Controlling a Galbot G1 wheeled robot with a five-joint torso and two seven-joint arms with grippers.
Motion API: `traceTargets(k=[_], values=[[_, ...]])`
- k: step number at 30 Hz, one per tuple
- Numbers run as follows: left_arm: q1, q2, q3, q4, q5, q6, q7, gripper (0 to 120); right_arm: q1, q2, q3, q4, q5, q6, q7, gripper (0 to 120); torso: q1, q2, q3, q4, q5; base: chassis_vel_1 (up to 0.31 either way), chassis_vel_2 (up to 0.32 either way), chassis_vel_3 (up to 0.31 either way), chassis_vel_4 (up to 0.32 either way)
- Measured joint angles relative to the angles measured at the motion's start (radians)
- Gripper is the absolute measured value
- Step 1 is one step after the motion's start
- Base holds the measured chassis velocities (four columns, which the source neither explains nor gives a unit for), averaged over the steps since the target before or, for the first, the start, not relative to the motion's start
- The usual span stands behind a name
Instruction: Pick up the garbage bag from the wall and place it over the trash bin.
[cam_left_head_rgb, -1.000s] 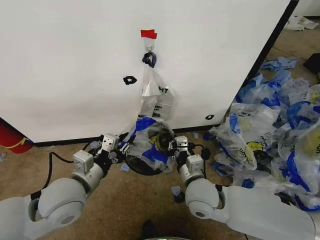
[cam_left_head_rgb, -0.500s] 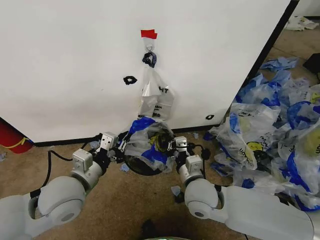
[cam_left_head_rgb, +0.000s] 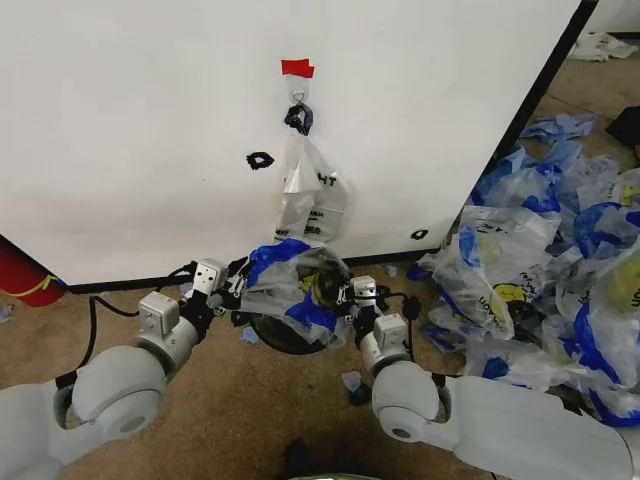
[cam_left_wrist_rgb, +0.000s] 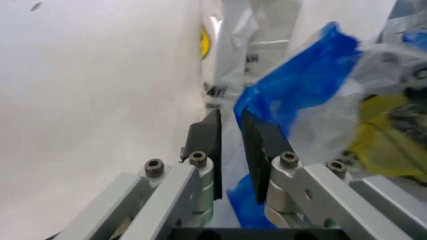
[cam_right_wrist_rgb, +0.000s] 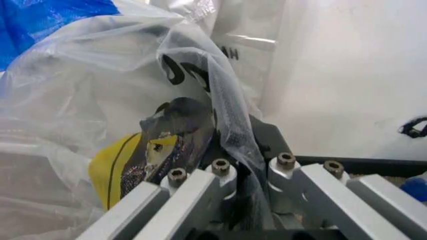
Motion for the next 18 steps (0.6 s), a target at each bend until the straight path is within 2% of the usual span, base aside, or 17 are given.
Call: traceTargets(k=[6,13,15,18], values=[[0.000,-0.004,-0.001,0.039,0.008,-0.011,0.000,11,-0.003,-0.016,0.001,0.009,-0.004,0.006,-0.008,0,0.000,0.000,0.000,0.0000,-0.0002,0.000,0.000,0.000,0.000],[-0.002,-0.008,-0.014,0.023,0.009,-0.013,-0.005,11,-0.003,-0.018,0.002,0.005,-0.015,0.009,-0.010,0,0.000,0.000,0.000,0.0000,-0.0001,0.000,0.000,0.000,0.000],[-0.004,-0.008,-0.016,0.020,0.009,-0.013,-0.006,13,-0.004,-0.018,0.002,0.003,-0.015,0.009,-0.010,0,0.000,0.000,0.000,0.0000,-0.0001,0.000,0.000,0.000,0.000],[-0.014,-0.002,-0.029,-0.009,0.004,-0.013,-0.015,26,-0.003,-0.015,0.002,-0.005,-0.022,0.009,-0.010,0,0.000,0.000,0.000,0.0000,-0.0001,0.000,0.000,0.000,0.000]])
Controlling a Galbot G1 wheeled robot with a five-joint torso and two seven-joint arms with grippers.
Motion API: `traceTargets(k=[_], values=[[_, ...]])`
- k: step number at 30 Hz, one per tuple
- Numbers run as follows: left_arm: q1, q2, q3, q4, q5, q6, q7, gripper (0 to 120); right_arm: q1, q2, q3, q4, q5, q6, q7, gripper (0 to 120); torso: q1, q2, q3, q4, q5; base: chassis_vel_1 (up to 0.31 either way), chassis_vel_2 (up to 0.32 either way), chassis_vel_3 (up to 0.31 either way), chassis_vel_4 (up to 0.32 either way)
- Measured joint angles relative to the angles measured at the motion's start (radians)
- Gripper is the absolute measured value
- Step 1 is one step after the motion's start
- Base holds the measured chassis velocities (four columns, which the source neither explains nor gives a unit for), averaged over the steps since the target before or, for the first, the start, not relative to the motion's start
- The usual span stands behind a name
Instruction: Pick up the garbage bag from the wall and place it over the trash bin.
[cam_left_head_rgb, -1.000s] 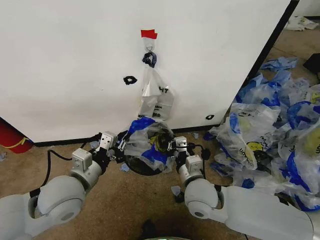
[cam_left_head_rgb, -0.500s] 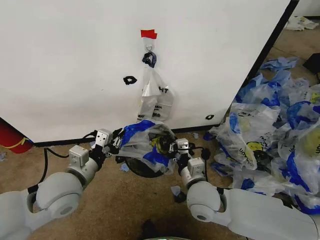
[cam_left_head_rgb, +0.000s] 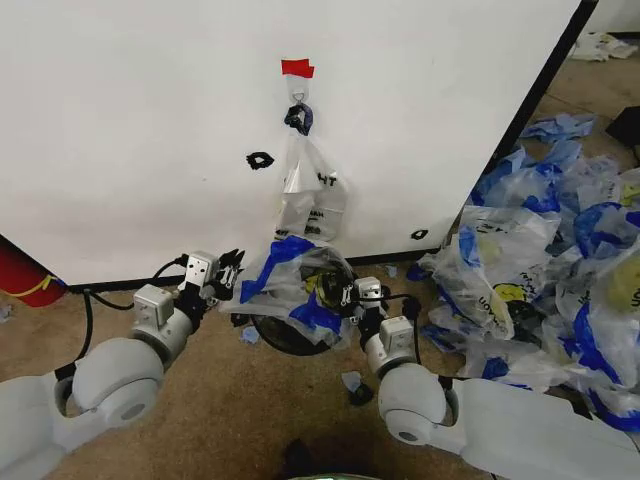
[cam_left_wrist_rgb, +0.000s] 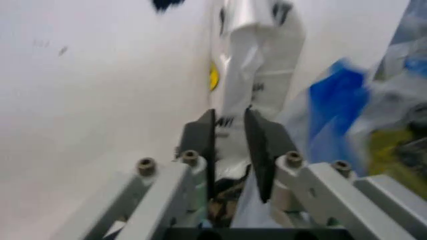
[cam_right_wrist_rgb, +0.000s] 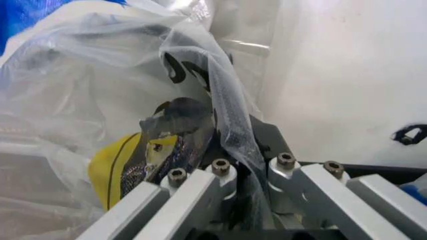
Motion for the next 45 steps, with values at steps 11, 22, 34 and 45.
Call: traceTargets(k=[11,22,34,45], values=[[0.012,0.038,0.020,-0.135,-0.034,0.029,0.001,64,0.041,0.015,-0.003,-0.012,0.015,-0.001,-0.001,0,0.000,0.000,0.000,0.0000,-0.0001,0.000,0.000,0.000,0.000],[0.018,0.052,0.033,-0.109,-0.015,0.025,0.017,95,0.059,0.024,-0.012,-0.001,0.025,-0.005,0.001,0,0.000,0.000,0.000,0.0000,0.0000,0.000,0.000,0.000,0.000],[0.027,0.049,0.035,-0.085,0.001,0.019,0.022,71,0.050,0.026,-0.014,0.003,0.021,-0.006,0.004,0,0.000,0.000,0.000,0.0000,0.0000,0.000,0.000,0.000,0.000],[0.031,0.040,0.038,-0.076,0.008,0.014,0.022,31,0.043,0.029,-0.013,-0.001,0.015,-0.006,0.003,0,0.000,0.000,0.000,0.0000,0.0001,0.000,0.000,0.000,0.000]])
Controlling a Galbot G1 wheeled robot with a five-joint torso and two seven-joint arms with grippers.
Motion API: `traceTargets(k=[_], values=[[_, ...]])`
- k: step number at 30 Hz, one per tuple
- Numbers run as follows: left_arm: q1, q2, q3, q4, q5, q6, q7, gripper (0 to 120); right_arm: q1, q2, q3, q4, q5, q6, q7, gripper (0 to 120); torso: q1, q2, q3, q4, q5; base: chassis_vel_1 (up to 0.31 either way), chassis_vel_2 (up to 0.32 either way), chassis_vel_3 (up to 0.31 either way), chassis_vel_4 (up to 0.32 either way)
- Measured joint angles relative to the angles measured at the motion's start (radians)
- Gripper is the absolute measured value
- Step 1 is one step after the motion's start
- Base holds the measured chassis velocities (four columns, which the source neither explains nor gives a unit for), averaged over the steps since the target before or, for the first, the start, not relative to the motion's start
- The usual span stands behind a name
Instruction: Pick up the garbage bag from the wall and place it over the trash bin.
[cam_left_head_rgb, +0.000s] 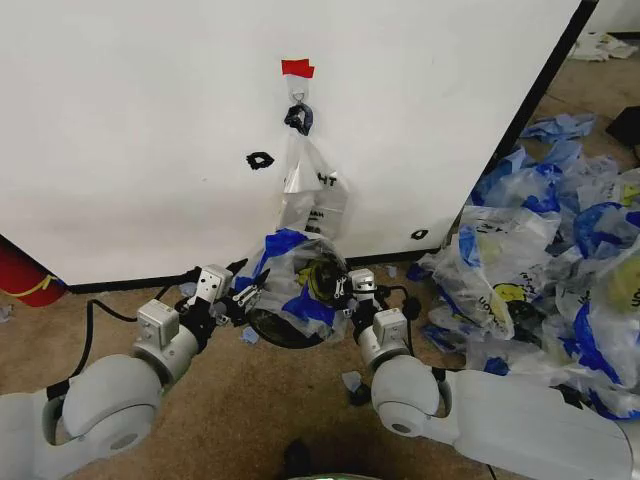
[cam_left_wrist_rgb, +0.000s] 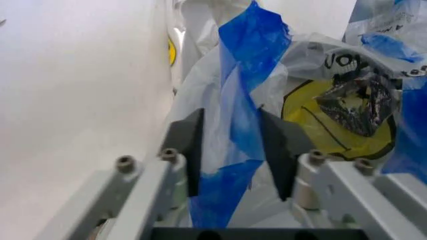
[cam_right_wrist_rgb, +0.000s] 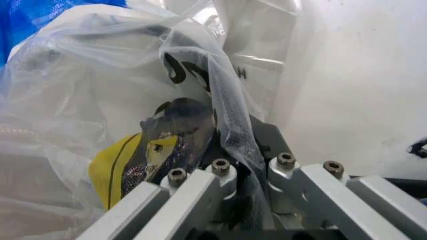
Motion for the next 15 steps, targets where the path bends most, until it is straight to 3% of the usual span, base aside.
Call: traceTargets(k=[8,15], values=[[0.001,-0.006,0.002,0.011,0.012,-0.008,0.000,0,-0.004,0.004,0.001,-0.007,-0.004,0.000,-0.002,0,0.000,0.000,0.000,0.0000,0.0000,0.000,0.000,0.000,0.000],[-0.003,-0.012,0.003,0.035,0.012,-0.009,0.001,0,-0.009,0.005,0.002,-0.008,-0.008,0.002,-0.003,0,0.000,0.000,0.000,0.0000,-0.0001,0.000,0.000,0.000,0.000]])
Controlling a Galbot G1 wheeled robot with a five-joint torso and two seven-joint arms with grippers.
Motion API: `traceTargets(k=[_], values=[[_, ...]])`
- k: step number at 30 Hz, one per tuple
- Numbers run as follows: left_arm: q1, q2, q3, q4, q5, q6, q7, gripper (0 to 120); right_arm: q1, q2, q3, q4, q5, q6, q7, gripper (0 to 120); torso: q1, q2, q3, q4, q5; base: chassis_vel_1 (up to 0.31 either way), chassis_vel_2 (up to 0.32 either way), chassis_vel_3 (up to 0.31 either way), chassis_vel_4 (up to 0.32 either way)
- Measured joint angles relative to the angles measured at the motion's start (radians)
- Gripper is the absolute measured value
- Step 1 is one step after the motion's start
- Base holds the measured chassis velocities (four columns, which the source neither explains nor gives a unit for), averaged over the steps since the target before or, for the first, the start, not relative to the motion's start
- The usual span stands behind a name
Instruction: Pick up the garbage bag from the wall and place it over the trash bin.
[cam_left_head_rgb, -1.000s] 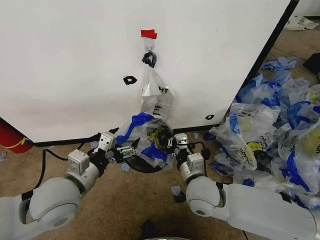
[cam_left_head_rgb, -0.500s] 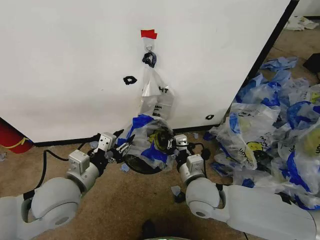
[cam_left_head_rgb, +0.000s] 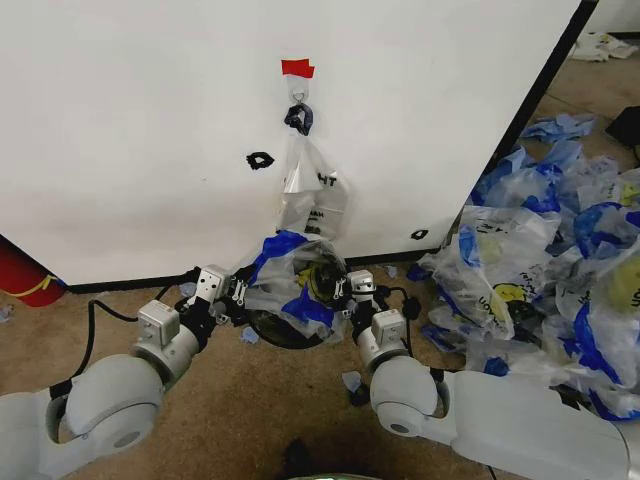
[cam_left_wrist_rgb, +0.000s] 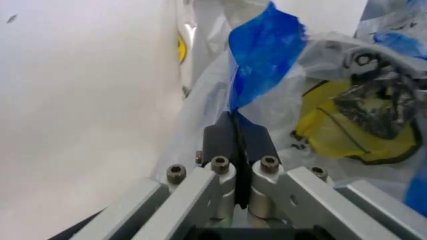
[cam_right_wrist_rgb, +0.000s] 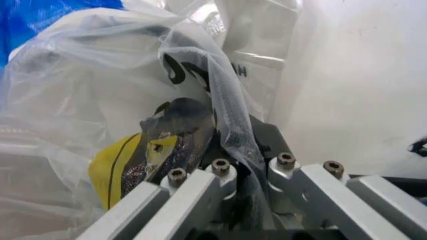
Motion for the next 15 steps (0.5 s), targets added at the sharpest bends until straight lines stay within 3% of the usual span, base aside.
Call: traceTargets(k=[15], values=[[-0.031,0.005,-0.027,0.057,-0.015,-0.007,0.001,0,-0.005,-0.013,-0.005,0.018,-0.003,0.015,-0.014,0,0.000,0.000,0.000,0.0000,0.0001,0.000,0.000,0.000,0.000]])
